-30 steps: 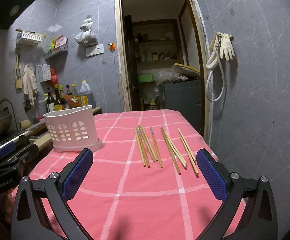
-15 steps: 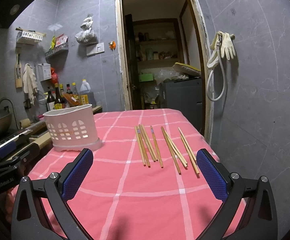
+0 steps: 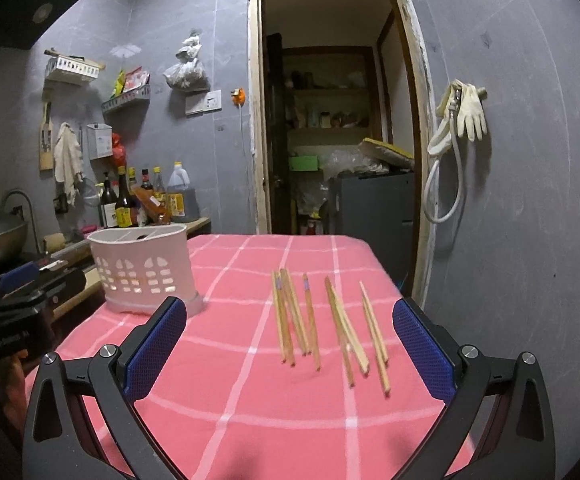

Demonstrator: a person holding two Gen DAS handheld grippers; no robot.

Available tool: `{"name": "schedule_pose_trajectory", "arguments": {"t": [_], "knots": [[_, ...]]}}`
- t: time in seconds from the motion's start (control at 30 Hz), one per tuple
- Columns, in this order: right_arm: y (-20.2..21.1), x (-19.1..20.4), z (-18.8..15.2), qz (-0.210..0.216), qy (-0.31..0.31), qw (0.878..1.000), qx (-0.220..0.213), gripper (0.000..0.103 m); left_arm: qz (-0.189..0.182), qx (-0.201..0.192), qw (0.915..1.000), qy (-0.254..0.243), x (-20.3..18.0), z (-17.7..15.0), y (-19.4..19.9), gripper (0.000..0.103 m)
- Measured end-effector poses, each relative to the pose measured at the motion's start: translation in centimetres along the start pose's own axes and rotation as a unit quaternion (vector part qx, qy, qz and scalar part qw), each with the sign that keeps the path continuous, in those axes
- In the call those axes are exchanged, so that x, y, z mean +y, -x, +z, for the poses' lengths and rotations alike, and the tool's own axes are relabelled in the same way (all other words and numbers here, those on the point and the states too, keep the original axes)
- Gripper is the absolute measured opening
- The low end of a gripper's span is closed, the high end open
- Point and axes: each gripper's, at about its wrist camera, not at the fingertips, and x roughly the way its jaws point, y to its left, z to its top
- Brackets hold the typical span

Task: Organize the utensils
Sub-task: 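Move the left tool to the chopsticks while the right tool approaches a single chopstick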

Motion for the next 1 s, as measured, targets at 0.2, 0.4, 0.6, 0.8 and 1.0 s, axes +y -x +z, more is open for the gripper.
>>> {"name": "schedule_pose_trajectory", "arguments": {"t": [0.2, 0.4, 0.6, 0.8, 1.0], "knots": [[-2.7, -2.1, 2.6, -0.019, 0.02, 0.999, 0.03, 0.103, -0.028, 0.025, 0.9992, -0.014, -1.7, 2.4, -2.1, 0.101], [-6.7, -5.4, 3.8, -0.023, 0.023, 0.995, 0.094, 0.103, -0.075, 0.065, 0.9946, -0.029, -4.6, 4.0, -6.0, 0.101], [-9.9, -8.5, 4.0, -0.02, 0.024, 0.992, 0.123, 0.103, -0.106, 0.093, 0.9887, -0.051, -7.6, 3.7, -10.1, 0.101], [-13.4, -11.0, 3.2, -0.007, 0.006, 0.985, 0.17, 0.086, -0.109, 0.128, 0.9842, -0.056, -9.1, 2.5, -14.4, 0.101], [-16.8, -12.1, 1.8, 0.019, 0.004, 0.976, 0.219, 0.068, -0.106, 0.161, 0.9796, -0.057, -9.6, 1.4, -18.1, 0.095]]}}
